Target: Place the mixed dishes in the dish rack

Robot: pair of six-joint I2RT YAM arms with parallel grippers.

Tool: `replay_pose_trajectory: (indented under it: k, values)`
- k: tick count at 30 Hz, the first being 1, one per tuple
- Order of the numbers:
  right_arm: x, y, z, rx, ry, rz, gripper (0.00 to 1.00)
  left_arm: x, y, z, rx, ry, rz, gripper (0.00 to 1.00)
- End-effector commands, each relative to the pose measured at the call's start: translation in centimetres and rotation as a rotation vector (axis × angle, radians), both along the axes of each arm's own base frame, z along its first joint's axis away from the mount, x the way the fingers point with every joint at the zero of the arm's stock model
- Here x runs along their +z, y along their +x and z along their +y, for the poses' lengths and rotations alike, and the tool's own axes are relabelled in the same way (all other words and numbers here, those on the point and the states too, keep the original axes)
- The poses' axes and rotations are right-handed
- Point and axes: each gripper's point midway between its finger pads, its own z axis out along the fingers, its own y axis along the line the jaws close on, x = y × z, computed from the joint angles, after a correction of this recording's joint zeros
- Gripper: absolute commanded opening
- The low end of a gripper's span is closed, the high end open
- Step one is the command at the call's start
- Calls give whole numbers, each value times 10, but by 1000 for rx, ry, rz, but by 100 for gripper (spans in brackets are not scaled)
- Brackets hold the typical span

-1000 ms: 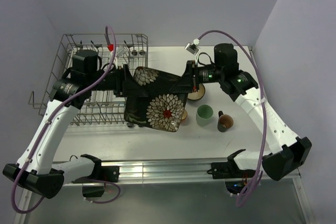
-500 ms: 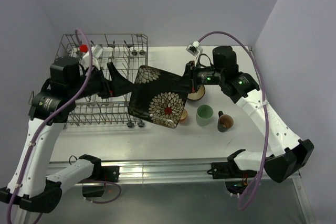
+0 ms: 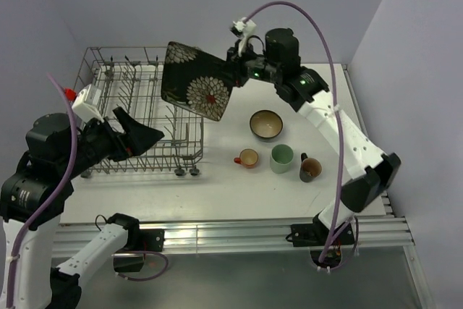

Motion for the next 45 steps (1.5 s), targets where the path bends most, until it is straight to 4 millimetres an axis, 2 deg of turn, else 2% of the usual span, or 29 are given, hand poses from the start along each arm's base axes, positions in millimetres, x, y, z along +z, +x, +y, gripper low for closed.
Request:
replay_pose_trajectory:
  k: [1, 5, 8, 10, 12, 13, 14, 18, 24, 27, 30, 32, 33, 34, 37, 45]
  values:
    - [77, 15, 24, 31, 23, -382, 0, -14, -11, 7, 39, -8, 70, 99]
    - [69, 51, 56, 19, -49, -493, 0, -24, -27, 9, 23, 2, 90, 99]
    - [63, 68, 75, 13, -80, -575, 0, -30, -40, 11, 0, 11, 102, 99]
    - [67, 74, 83, 9, -88, -650, 0, -32, -47, 12, -16, 23, 96, 99]
    - [61, 86, 93, -10, -113, -693, 0, -36, -54, 15, -13, 29, 97, 99]
    - [49, 93, 102, -2, -138, -697, 0, -39, -56, 15, -16, 30, 104, 99]
    - [55, 95, 104, -6, -142, -728, 0, -41, -60, 16, -15, 27, 100, 99]
    - [52, 103, 118, -13, -176, -829, 0, -53, -67, 17, -8, 14, 137, 99]
    - [75, 111, 128, -19, -105, -932, 0, -56, -47, 15, 21, 20, 158, 99]
    - [70, 118, 134, -1, -113, -968, 0, -63, -38, 15, 38, 29, 175, 99]
    - [77, 116, 145, 19, -49, -1048, 0, -72, -36, 15, 55, 26, 193, 99]
    - [73, 118, 152, 33, -13, -1055, 0, -75, -36, 18, 82, 15, 204, 99]
    - [55, 127, 161, 39, -26, -1045, 0, -78, -35, 19, 92, 15, 212, 99]
    - [59, 129, 162, 33, -21, -1063, 0, -78, -36, 19, 94, 12, 215, 99]
    - [37, 142, 170, 25, -40, -1081, 0, -80, -38, 22, 107, 26, 227, 99]
    - [16, 160, 176, 4, -53, -1117, 0, -90, -40, 22, 99, 37, 248, 99]
